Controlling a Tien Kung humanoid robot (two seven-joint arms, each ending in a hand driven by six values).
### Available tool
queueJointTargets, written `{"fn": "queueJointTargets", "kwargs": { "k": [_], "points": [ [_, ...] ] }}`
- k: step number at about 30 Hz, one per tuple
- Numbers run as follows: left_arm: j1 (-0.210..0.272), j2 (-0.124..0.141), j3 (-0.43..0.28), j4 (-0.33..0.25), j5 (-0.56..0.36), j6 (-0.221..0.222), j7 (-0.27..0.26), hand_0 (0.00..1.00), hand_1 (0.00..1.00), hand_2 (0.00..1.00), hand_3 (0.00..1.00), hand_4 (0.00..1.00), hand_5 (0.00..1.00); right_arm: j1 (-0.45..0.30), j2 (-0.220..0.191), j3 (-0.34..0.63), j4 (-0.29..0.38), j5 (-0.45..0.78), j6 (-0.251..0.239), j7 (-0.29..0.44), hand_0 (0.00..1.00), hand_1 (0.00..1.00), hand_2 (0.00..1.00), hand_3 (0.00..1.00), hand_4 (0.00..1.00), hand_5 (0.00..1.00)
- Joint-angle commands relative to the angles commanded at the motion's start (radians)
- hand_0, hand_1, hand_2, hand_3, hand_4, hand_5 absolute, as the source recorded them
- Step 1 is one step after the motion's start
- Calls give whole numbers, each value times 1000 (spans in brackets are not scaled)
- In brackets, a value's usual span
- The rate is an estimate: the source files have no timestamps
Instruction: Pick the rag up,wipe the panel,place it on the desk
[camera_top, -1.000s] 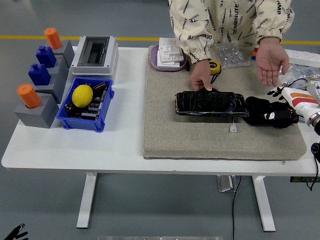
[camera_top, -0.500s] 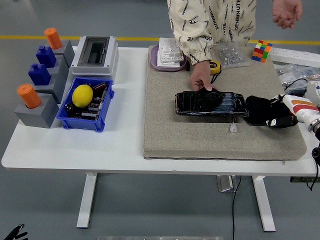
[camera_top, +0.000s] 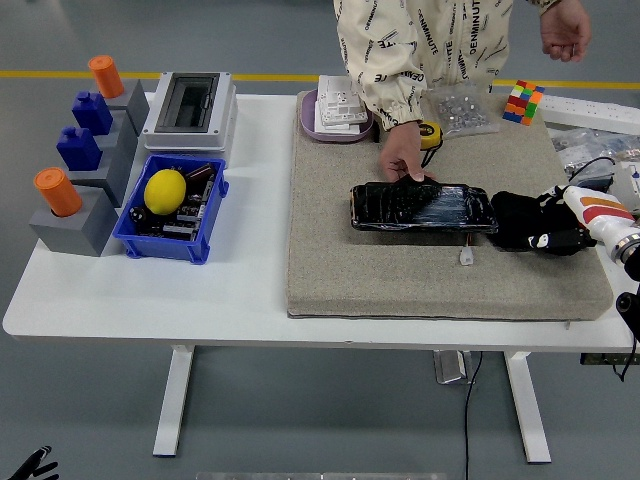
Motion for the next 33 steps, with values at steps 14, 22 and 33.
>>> {"fn": "queueJointTargets", "kwargs": {
  "k": [14,22,33],
  "points": [
    [-2,1,-3,0,1,-1,-2,727,717,767,627,695,583,-19,28,56,7,-10,-1,-1,649,642,702,722,998,455],
    [-3,1,-2,0,0,-1,-1,726,717,767,626,695,583,-35,40,70,5,-8,-7,-1,603,612,676,698,998,439],
    [-4,1,-1,0,0,-1,-2,725,717,767,626,694,582,-32,70,109,1,-9,-32,5,532,569,619,565,998,402]
  ]
}}
